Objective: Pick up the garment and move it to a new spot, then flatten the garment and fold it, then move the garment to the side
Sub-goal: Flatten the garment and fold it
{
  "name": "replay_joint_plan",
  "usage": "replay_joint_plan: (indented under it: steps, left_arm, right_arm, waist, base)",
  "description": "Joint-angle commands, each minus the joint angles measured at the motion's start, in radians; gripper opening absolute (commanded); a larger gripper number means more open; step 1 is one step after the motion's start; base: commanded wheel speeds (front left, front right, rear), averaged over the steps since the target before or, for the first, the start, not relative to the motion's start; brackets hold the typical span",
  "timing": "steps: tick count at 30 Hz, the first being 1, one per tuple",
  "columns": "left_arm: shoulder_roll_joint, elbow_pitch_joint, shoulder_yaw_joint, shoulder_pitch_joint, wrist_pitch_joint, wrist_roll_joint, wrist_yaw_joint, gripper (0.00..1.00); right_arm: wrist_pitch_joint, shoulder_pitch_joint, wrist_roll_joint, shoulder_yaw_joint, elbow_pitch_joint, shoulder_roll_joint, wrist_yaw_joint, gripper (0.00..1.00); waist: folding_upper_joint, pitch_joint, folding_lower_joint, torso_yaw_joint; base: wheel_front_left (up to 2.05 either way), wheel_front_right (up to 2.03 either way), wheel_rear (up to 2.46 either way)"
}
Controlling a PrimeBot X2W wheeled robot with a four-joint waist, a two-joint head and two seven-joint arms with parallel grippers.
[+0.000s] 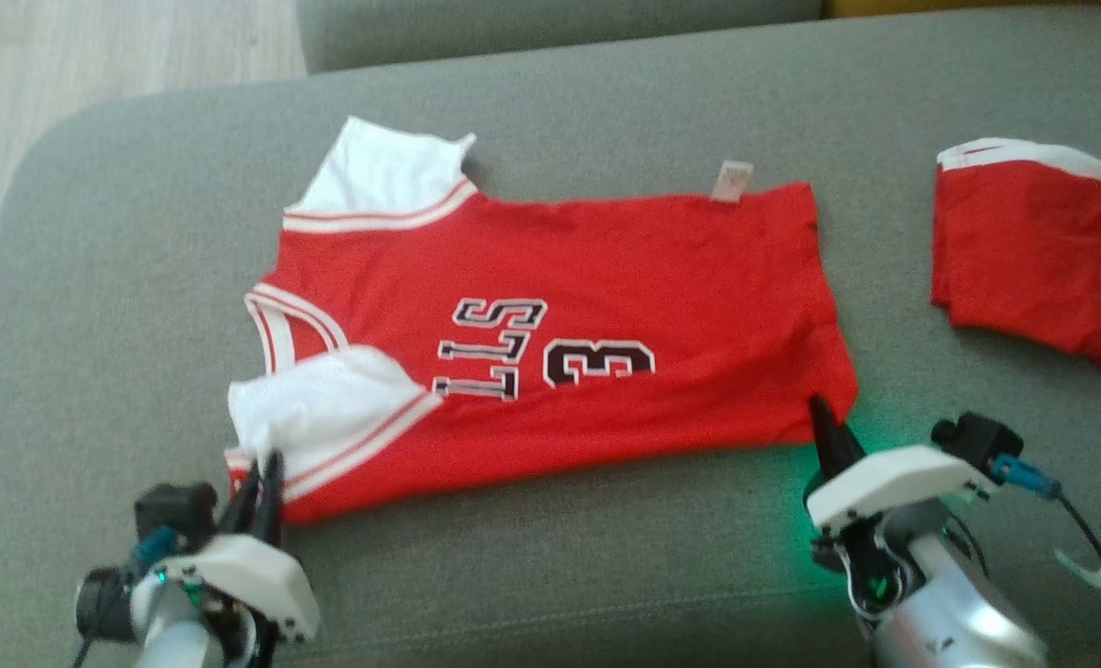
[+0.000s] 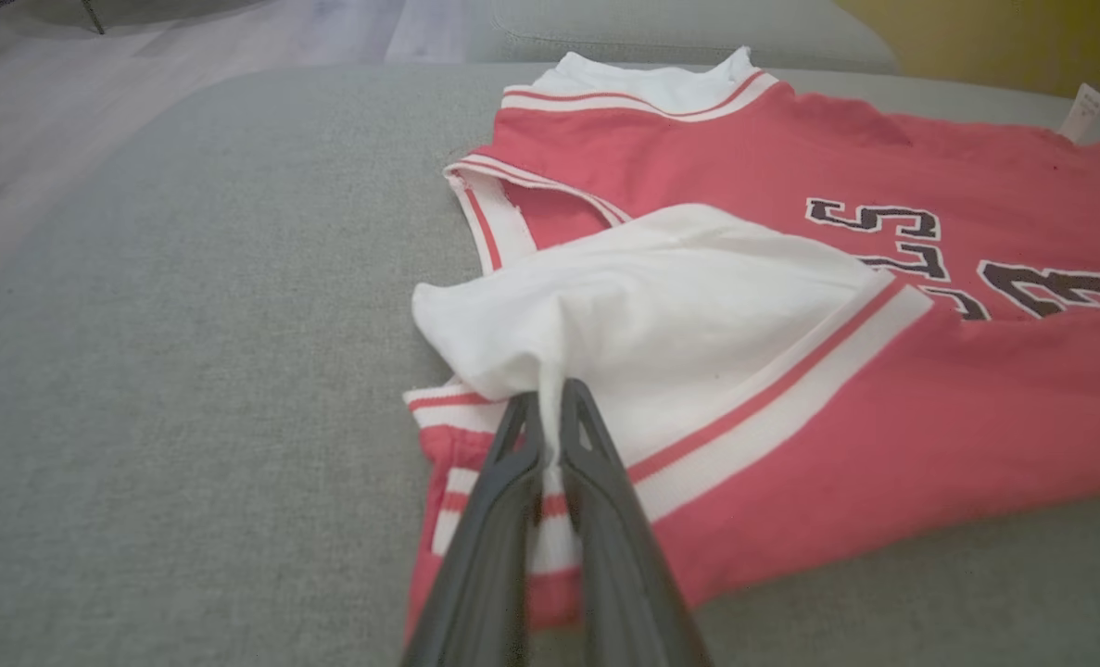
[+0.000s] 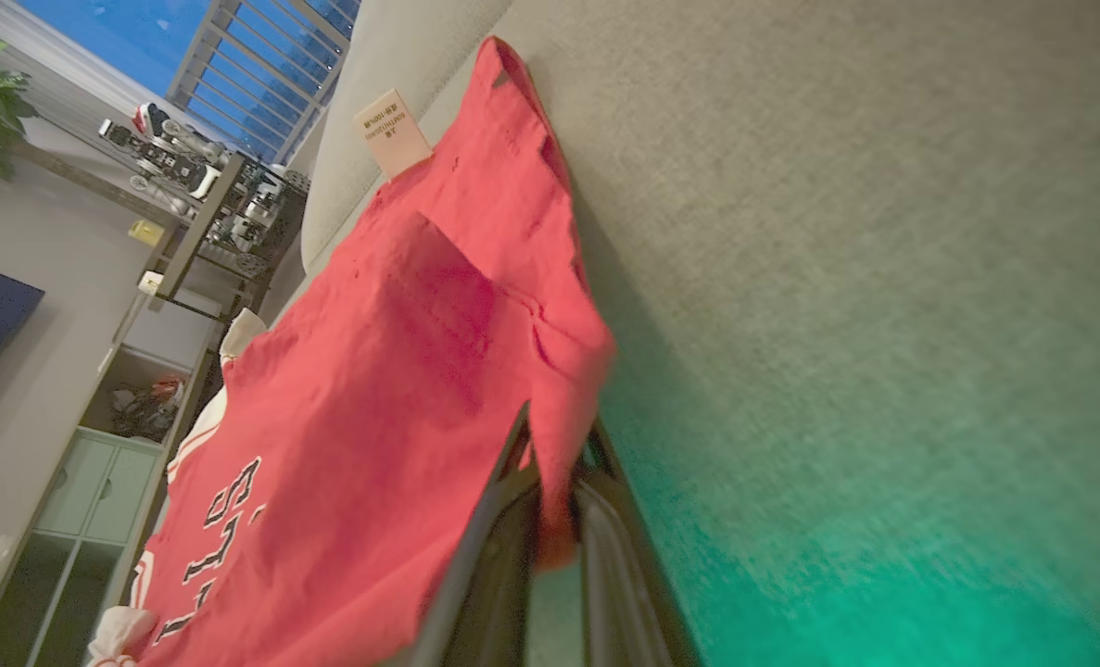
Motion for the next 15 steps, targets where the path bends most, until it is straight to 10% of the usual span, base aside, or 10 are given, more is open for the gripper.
replay_joint_plan:
  steps: [1,15]
  left_arm:
    - [0.039,-0.028,0.028,-0.003,0.012,0.005,0.006,0.0]
    - [0.079,-0.16,-0.051,0.14,0.124,0.029,-0.012,0.0]
  right_arm:
    - [-0.002,0.011,-0.024,0.007,-0.019,0.001,0.0,0.0]
    - [0.208,0.133,-0.237,-0.148,-0.099,-0.019,0.0,0.01]
  waist:
    - [0.0,-0.022,0.0,-0.005]
    - [0.0,-0.072,0.0,0.003]
  base:
    - [0.0,0.0,0.0]
    - [0.0,0.0,0.0]
